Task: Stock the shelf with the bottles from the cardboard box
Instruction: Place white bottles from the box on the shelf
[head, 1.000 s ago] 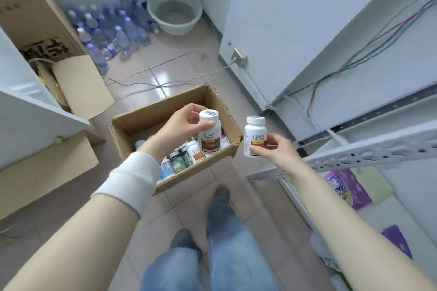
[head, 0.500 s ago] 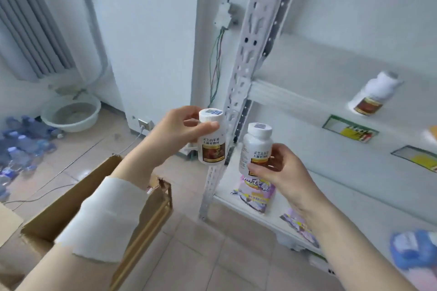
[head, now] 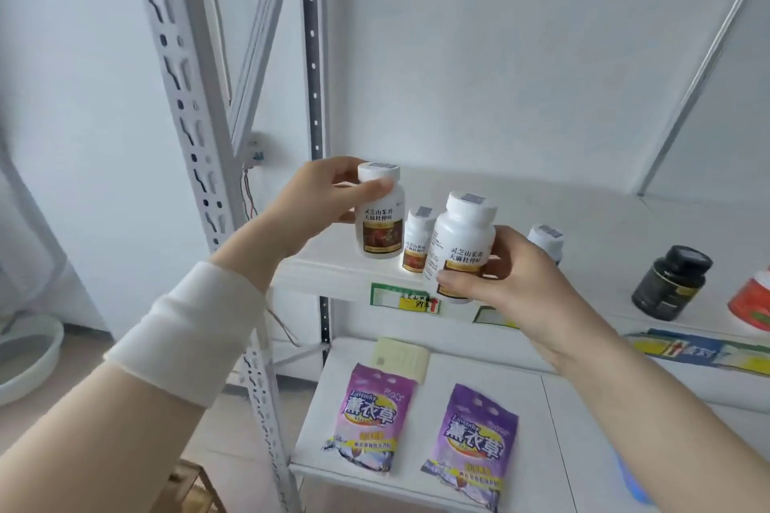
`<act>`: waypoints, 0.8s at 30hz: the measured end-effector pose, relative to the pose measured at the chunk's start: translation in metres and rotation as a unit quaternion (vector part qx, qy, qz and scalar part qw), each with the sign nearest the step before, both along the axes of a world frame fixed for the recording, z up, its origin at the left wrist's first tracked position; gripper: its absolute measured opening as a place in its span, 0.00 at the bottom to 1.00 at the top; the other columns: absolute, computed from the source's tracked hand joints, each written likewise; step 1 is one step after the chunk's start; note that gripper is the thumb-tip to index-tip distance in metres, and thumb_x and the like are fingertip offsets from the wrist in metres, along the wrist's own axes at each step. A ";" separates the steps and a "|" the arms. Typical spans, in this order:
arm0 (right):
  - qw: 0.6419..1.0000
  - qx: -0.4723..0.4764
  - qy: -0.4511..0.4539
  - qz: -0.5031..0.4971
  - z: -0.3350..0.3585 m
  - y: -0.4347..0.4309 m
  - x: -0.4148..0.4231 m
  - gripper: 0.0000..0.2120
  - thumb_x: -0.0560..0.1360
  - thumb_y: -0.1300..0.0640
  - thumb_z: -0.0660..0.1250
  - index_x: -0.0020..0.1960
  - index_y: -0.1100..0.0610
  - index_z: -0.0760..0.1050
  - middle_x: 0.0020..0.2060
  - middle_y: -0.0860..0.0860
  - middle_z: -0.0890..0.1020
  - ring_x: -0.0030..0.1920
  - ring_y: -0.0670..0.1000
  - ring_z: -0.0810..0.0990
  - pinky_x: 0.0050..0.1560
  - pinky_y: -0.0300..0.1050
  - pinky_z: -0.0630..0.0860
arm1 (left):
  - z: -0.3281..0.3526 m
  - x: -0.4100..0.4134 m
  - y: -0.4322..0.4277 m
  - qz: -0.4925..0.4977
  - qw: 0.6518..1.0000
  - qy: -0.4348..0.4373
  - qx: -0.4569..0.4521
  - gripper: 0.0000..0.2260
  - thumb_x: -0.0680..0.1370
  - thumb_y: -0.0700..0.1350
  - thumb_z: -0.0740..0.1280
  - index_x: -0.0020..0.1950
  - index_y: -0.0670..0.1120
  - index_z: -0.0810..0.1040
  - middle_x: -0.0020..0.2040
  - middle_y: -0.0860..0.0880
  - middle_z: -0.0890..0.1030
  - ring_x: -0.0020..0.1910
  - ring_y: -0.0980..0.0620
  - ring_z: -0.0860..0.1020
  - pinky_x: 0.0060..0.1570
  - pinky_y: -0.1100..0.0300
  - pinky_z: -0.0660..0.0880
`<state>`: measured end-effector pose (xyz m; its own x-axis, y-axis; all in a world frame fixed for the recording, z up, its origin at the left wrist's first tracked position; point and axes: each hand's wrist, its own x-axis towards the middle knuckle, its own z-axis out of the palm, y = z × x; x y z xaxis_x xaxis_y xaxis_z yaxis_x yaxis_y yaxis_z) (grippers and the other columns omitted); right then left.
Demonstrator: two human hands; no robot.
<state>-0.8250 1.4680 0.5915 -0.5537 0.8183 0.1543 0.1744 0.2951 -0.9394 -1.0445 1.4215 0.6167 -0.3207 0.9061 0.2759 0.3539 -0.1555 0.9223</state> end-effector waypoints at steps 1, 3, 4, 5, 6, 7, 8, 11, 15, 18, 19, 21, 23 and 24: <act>1.000 -0.005 0.005 -0.007 0.005 0.010 -0.002 0.23 0.60 0.54 0.77 0.53 0.51 0.74 0.47 0.46 0.83 0.48 0.46 0.82 0.48 0.41 0.76 | 0.005 -0.003 0.013 -0.004 1.000 0.007 -0.004 0.06 0.73 0.47 0.70 0.49 0.52 0.78 0.47 0.51 0.82 0.45 0.59 0.81 0.43 0.65 0.80; 1.000 -0.011 0.010 -0.019 0.014 0.031 -0.010 0.24 0.62 0.56 0.77 0.55 0.53 0.73 0.47 0.46 0.82 0.47 0.45 0.81 0.44 0.37 0.74 | 0.013 -0.011 0.039 -0.012 1.000 0.010 -0.007 0.06 0.73 0.47 0.70 0.49 0.53 0.78 0.47 0.52 0.82 0.45 0.60 0.81 0.41 0.67 0.79; 1.000 -0.013 0.009 -0.025 0.017 0.043 -0.016 0.24 0.62 0.56 0.77 0.55 0.54 0.73 0.47 0.46 0.82 0.46 0.45 0.81 0.43 0.36 0.73 | 0.016 -0.016 0.053 -0.018 1.000 0.009 -0.008 0.05 0.73 0.47 0.70 0.48 0.54 0.78 0.47 0.52 0.82 0.45 0.60 0.80 0.41 0.67 0.79; 0.999 -0.014 0.007 -0.031 0.021 0.055 -0.023 0.25 0.62 0.57 0.77 0.56 0.55 0.72 0.47 0.46 0.81 0.46 0.45 0.81 0.42 0.36 0.72 | 0.018 -0.022 0.068 -0.024 1.000 0.009 -0.008 0.05 0.73 0.47 0.70 0.47 0.54 0.78 0.47 0.52 0.82 0.45 0.60 0.80 0.41 0.68 0.78; 0.999 -0.015 0.004 -0.035 0.023 0.068 -0.031 0.25 0.62 0.58 0.78 0.56 0.55 0.72 0.47 0.46 0.81 0.46 0.45 0.80 0.42 0.36 0.72 | 0.019 -0.027 0.084 -0.029 0.999 0.012 -0.008 0.04 0.73 0.46 0.70 0.47 0.54 0.78 0.47 0.52 0.82 0.44 0.61 0.80 0.40 0.69 0.78; 0.999 -0.014 0.000 -0.040 0.026 0.082 -0.039 0.24 0.62 0.59 0.78 0.55 0.55 0.72 0.47 0.46 0.80 0.46 0.44 0.80 0.40 0.36 0.71 | 0.019 -0.034 0.102 -0.034 0.999 0.018 -0.009 0.04 0.74 0.46 0.70 0.46 0.54 0.78 0.46 0.52 0.81 0.43 0.62 0.80 0.38 0.70 0.77; 0.999 -0.011 -0.006 -0.044 0.027 0.096 -0.048 0.24 0.62 0.59 0.78 0.54 0.55 0.71 0.45 0.45 0.79 0.45 0.43 0.79 0.39 0.34 0.70 | 0.018 -0.041 0.120 -0.039 0.999 0.025 -0.011 0.04 0.74 0.45 0.70 0.47 0.53 0.78 0.46 0.52 0.81 0.42 0.62 0.80 0.38 0.70 0.77; 0.997 0.000 -0.037 -0.065 0.025 0.139 -0.075 0.25 0.62 0.59 0.78 0.53 0.54 0.70 0.43 0.43 0.77 0.42 0.39 0.76 0.35 0.32 0.67 | 0.010 -0.065 0.179 -0.048 0.998 0.037 -0.021 0.07 0.74 0.44 0.71 0.51 0.48 0.78 0.49 0.49 0.81 0.46 0.56 0.80 0.44 0.67 0.79; 0.992 -0.025 -0.086 -0.092 0.012 0.192 -0.110 0.26 0.61 0.58 0.79 0.53 0.55 0.70 0.41 0.42 0.76 0.40 0.37 0.74 0.32 0.30 0.67 | -0.009 -0.098 0.250 -0.076 0.996 0.022 -0.046 0.08 0.73 0.43 0.71 0.50 0.50 0.78 0.46 0.53 0.80 0.45 0.59 0.80 0.43 0.69 0.78; 0.986 -0.042 -0.123 -0.104 -0.001 0.227 -0.135 0.26 0.61 0.57 0.79 0.54 0.57 0.71 0.40 0.43 0.76 0.39 0.38 0.74 0.32 0.32 0.67 | -0.028 -0.117 0.297 -0.092 0.994 0.019 -0.064 0.09 0.73 0.42 0.71 0.52 0.48 0.78 0.47 0.52 0.81 0.45 0.57 0.80 0.42 0.70 0.78; 0.984 -0.044 -0.129 -0.112 -0.005 0.237 -0.142 0.26 0.61 0.56 0.79 0.54 0.57 0.71 0.41 0.43 0.76 0.40 0.39 0.74 0.33 0.33 0.67 | -0.034 -0.122 0.311 -0.093 0.993 0.018 -0.068 0.10 0.73 0.42 0.71 0.53 0.48 0.78 0.48 0.51 0.81 0.46 0.56 0.80 0.43 0.69 0.78; 0.981 -0.046 -0.141 -0.127 -0.014 0.257 -0.156 0.27 0.61 0.56 0.79 0.54 0.57 0.70 0.44 0.46 0.77 0.44 0.45 0.76 0.36 0.36 0.69 | -0.045 -0.129 0.334 -0.098 0.992 0.018 -0.074 0.10 0.72 0.43 0.72 0.52 0.49 0.78 0.49 0.51 0.81 0.47 0.54 0.80 0.47 0.65 0.79; 0.977 -0.046 -0.155 -0.137 -0.022 0.272 -0.168 0.27 0.61 0.56 0.79 0.55 0.58 0.70 0.48 0.49 0.78 0.48 0.49 0.76 0.43 0.39 0.70 | -0.052 -0.132 0.353 -0.107 0.991 0.023 -0.077 0.10 0.72 0.44 0.73 0.51 0.50 0.79 0.49 0.52 0.82 0.49 0.56 0.80 0.51 0.62 0.78; 0.976 -0.046 -0.160 -0.142 -0.027 0.279 -0.173 0.27 0.62 0.56 0.79 0.55 0.58 0.69 0.49 0.49 0.78 0.49 0.50 0.76 0.45 0.40 0.70 | -0.055 -0.133 0.361 -0.110 0.991 0.026 -0.074 0.09 0.72 0.45 0.73 0.50 0.51 0.78 0.48 0.53 0.82 0.48 0.59 0.80 0.51 0.63 0.78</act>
